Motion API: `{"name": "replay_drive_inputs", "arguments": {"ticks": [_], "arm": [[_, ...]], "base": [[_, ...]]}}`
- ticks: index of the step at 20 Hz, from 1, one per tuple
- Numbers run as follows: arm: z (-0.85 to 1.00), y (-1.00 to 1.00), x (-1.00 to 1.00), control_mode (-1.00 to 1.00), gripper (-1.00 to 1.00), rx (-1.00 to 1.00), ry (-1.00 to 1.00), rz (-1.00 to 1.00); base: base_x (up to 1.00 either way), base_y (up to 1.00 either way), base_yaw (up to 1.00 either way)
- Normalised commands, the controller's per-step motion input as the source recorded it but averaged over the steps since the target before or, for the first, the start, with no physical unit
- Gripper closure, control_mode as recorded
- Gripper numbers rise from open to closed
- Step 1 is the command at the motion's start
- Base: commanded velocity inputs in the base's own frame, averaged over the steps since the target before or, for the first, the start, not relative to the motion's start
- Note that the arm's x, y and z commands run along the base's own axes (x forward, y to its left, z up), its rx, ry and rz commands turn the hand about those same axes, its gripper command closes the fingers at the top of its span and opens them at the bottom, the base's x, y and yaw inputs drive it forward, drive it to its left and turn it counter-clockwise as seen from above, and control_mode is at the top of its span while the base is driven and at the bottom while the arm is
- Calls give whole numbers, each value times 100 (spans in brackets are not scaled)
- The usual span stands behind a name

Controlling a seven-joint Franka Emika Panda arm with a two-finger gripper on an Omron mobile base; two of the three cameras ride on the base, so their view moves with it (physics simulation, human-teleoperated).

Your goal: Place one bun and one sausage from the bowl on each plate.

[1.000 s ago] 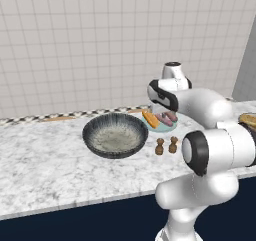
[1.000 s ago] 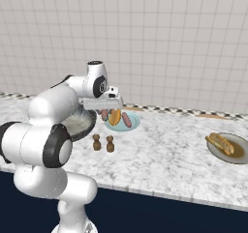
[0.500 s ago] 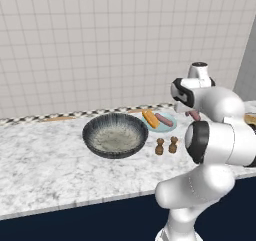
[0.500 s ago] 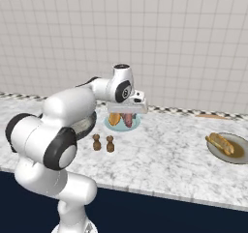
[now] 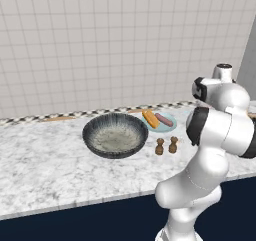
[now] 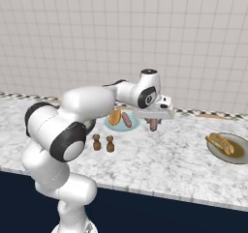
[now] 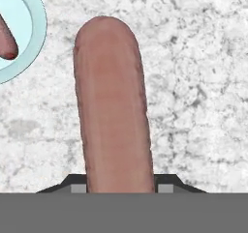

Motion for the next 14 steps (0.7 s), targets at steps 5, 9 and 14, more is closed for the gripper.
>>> {"name": "replay_drive_inputs", "arguments": {"ticks": [5,9,14], "arm": [[-3,-75,3,-100,100,-9,-1,0],[-2,-72,3,-100,100,-12,0,0],[-4,-72,2,-100,100,-12,-1,0]], "base": [[0,0,0],[0,0,0],[0,0,0]]}}
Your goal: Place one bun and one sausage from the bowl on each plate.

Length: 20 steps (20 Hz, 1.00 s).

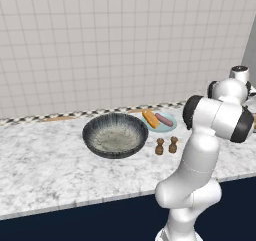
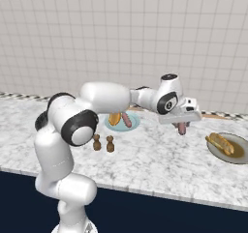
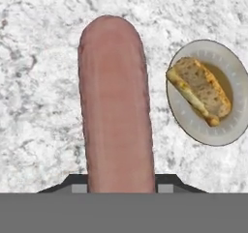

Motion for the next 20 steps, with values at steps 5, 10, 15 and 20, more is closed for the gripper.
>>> {"name": "replay_drive_inputs", "arguments": {"ticks": [5,10,15,20], "arm": [[0,-78,0,-100,100,-5,-2,0],[0,-78,0,-100,100,-1,-4,0],[0,-80,0,-100,100,-1,-3,0],[-3,-59,0,-100,100,0,-6,0]], "base": [[0,0,0],[0,0,0],[0,0,0],[0,0,0]]}}
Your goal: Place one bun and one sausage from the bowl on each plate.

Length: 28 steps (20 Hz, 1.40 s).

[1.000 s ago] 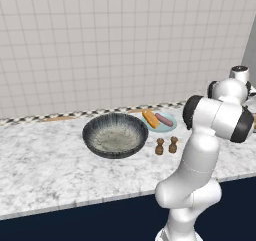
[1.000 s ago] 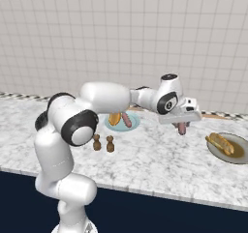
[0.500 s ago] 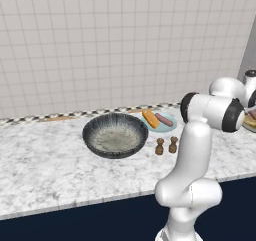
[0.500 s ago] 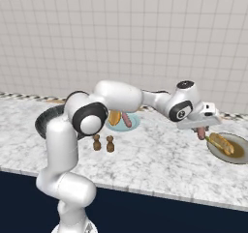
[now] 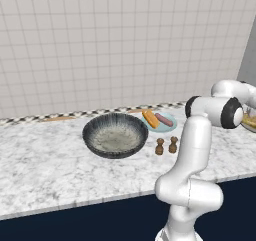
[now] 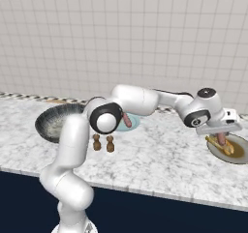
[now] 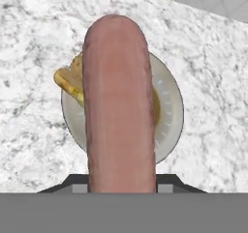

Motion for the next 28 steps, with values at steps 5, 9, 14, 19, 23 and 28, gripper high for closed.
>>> {"name": "replay_drive_inputs", "arguments": {"ticks": [5,9,14,19,23,28], "arm": [[-32,-2,-4,-100,100,-10,-14,7],[-7,-8,7,-100,100,-11,-2,18],[-2,-15,1,-100,100,0,-4,17],[0,-14,9,-100,100,1,-1,11],[0,-22,5,-100,100,3,-2,4],[-8,-13,1,-100,100,7,-5,0]], "base": [[0,0,0],[0,0,0],[0,0,0],[0,0,0],[0,0,0],[0,0,0]]}}
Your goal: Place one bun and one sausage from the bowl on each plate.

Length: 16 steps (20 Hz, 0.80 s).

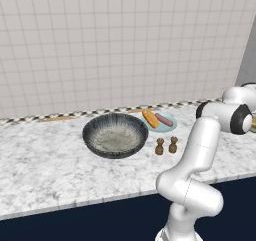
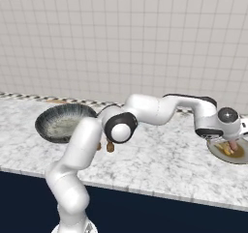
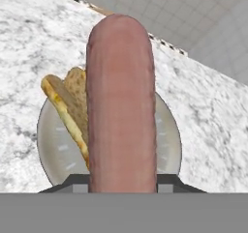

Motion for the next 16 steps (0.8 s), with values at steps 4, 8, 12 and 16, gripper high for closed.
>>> {"name": "replay_drive_inputs", "arguments": {"ticks": [4,8,12,16], "arm": [[-20,0,0,-100,100,2,0,0],[-20,0,0,-100,100,4,-2,0],[-21,0,1,-100,100,5,-1,0],[-25,0,0,-100,100,4,-2,0]], "base": [[0,0,0],[0,0,0],[0,0,0],[0,0,0]]}}
